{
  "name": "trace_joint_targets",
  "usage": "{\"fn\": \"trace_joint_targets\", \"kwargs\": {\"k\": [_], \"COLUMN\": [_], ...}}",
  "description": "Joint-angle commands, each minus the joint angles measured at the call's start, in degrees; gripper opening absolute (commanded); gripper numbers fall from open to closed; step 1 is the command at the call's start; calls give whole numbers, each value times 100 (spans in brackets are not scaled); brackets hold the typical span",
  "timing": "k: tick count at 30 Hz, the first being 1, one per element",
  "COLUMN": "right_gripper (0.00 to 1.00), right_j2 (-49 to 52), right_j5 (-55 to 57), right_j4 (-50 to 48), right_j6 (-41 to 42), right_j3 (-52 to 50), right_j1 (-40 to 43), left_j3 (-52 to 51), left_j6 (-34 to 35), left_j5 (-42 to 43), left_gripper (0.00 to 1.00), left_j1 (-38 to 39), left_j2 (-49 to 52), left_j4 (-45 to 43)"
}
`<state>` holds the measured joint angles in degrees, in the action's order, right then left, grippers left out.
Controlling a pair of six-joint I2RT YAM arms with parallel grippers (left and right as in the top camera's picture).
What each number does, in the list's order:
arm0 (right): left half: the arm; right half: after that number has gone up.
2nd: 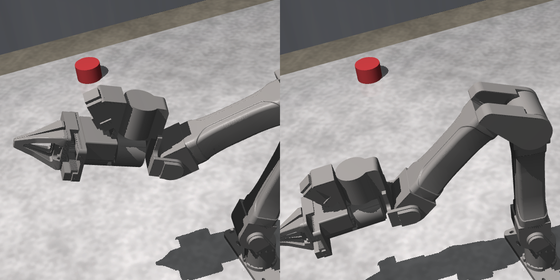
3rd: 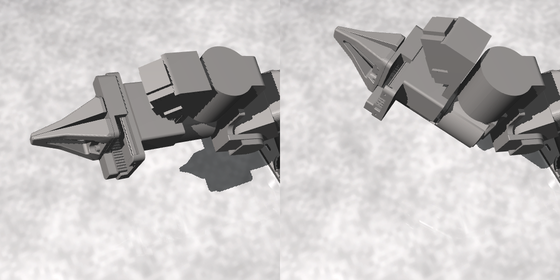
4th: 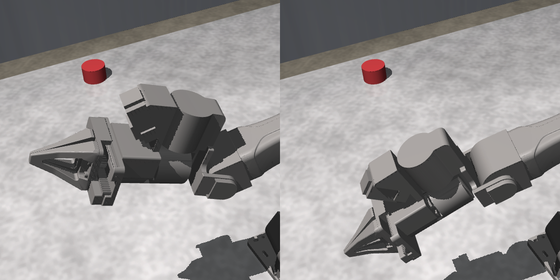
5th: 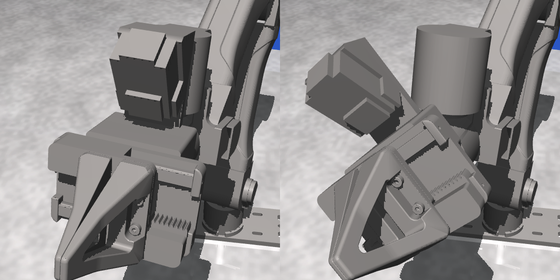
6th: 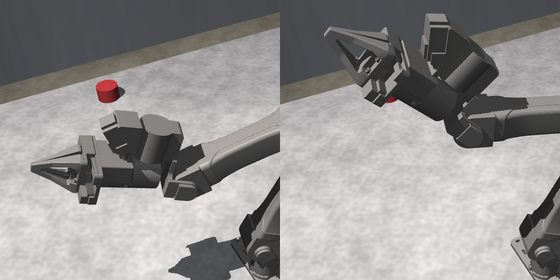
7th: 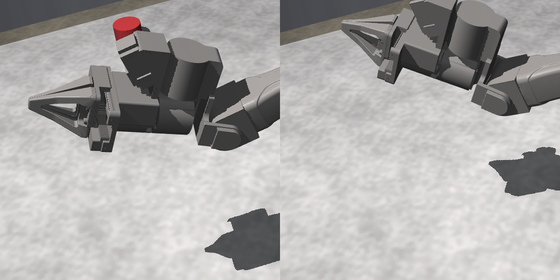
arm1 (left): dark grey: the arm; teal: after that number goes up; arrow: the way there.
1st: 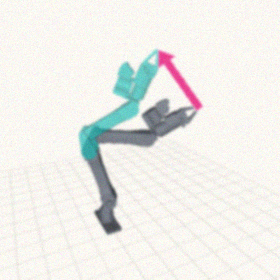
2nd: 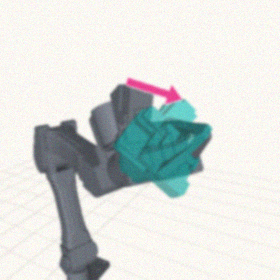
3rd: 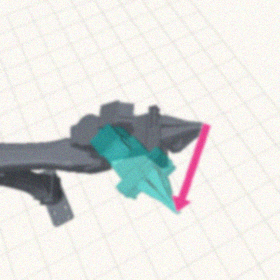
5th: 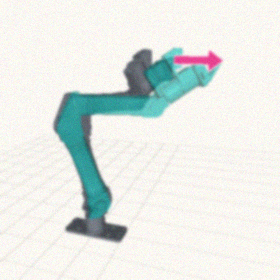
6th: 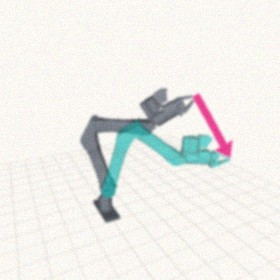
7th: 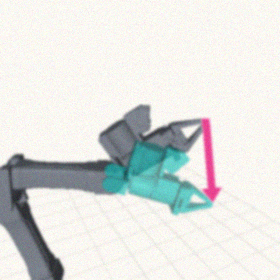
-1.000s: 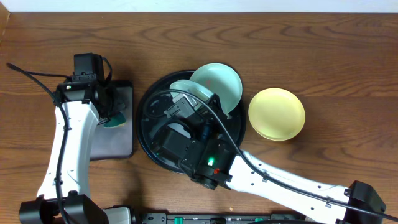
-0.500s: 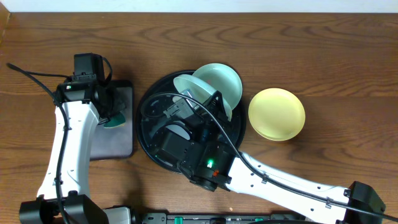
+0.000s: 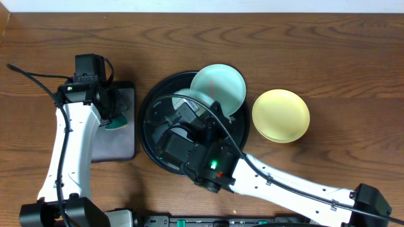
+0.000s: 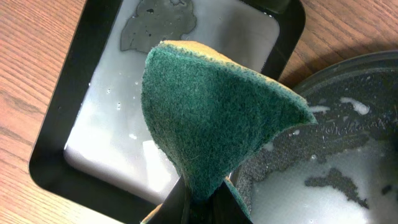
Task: Clean dirty plates on tray and stack at the side
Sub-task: 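Lift the mint-green plate with the right gripper and carry it right, then lower the mint-green plate onto the yellow plate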
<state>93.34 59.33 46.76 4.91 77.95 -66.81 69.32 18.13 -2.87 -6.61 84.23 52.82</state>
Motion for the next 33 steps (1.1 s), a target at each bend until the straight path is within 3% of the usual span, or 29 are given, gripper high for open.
{"fn": "trace_joint_targets", "kwargs": {"k": [1, 9, 19, 25, 33], "right_gripper": [1, 1, 1, 1, 1], "right_j2": [-151, -243, -852, -977, -903], "right_j5": [-2225, -4874, -7611, -7479, -5991], "right_j4": [151, 17, 85, 686, 1215], "right_j6": [765, 925, 920, 789, 791], "right_j3": [101, 103, 103, 103, -245], "right_j1": [264, 1220, 3482, 4868, 6249], "left_j3": [125, 125, 109, 109, 109], "left_j6": [-57, -57, -57, -55, -57], "left_j5": [7, 7, 7, 7, 7], "left_gripper": [8, 7, 7, 7, 7], "left_j1": [-24, -24, -24, -24, -24], "left_j2": [7, 7, 7, 7, 7], "left_j4": [28, 26, 28, 28, 28]}}
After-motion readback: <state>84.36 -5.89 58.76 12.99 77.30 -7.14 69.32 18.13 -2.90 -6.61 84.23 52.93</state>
